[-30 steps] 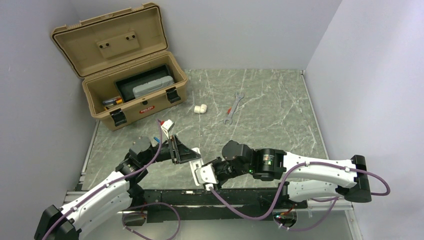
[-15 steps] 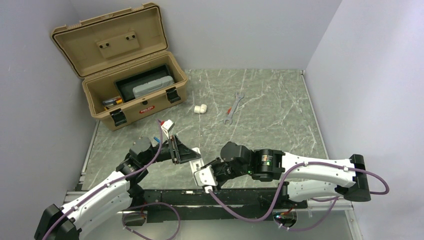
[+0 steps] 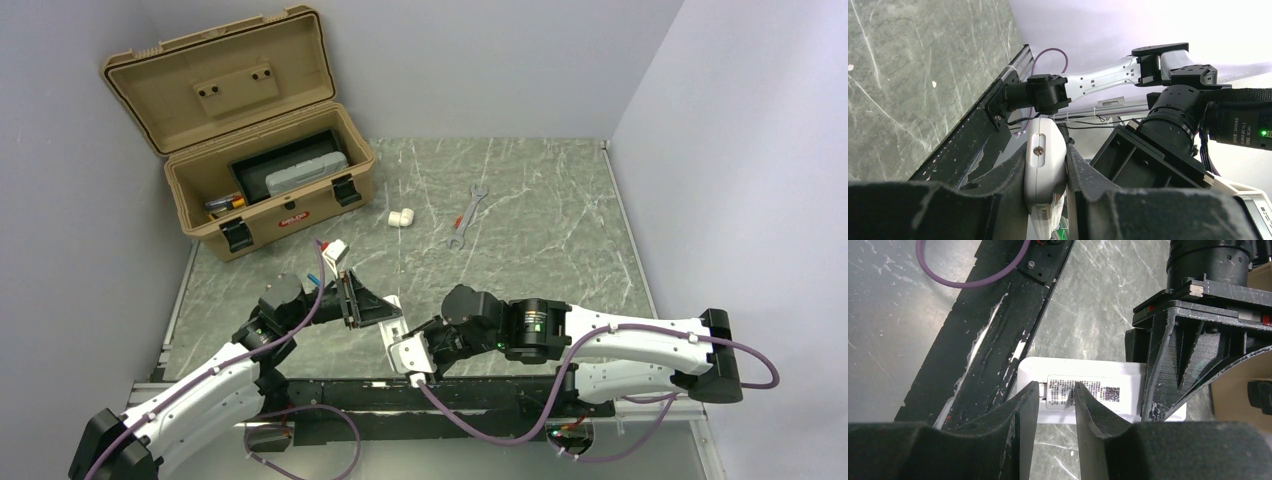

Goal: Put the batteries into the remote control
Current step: Remove the battery cover from the remote control.

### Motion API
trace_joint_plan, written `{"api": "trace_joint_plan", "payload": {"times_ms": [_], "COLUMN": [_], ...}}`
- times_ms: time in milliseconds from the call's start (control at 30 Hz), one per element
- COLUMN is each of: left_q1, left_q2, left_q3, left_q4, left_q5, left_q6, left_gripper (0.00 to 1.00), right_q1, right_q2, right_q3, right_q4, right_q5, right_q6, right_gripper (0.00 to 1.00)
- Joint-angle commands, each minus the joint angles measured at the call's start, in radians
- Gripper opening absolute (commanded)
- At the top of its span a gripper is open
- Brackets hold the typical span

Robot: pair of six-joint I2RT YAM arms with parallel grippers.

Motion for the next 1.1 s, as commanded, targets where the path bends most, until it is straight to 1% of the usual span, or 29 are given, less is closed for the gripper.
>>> {"api": "trace_joint_plan", "payload": {"times_ms": [0,367,933,1067], "left_q1": [-0.007,-0.008,-0.016,-0.017], "left_q2": [-0.025,-0.021,-0.024,0.007], "left_q3": [0.022,0.017,0.003,-0.020], "left_q4": [0.051,0.078,0.075,0.138], "left_q5": [0.006,0.009,0.005,0.021], "left_q6": [-0.021,-0.034,-0.033,-0.050], "left_gripper": [0.00,0.00,0.00,0.00], "right_q1": [0.005,0.011,0.015,0.015], "right_q2": [-0.018,-0.017,-0.033,-0.045], "right_q3": [-0.007,-0.025,-0.057,-0.066], "right_q4": [-0.037,-0.015,0.085,0.108], "right_q5": [0.025,0.086,0.176,0.185], "right_q6": [-0.009,-0.035,-0.064,-0.062], "right_gripper": [0.35,0.36,0.36,0.37]}}
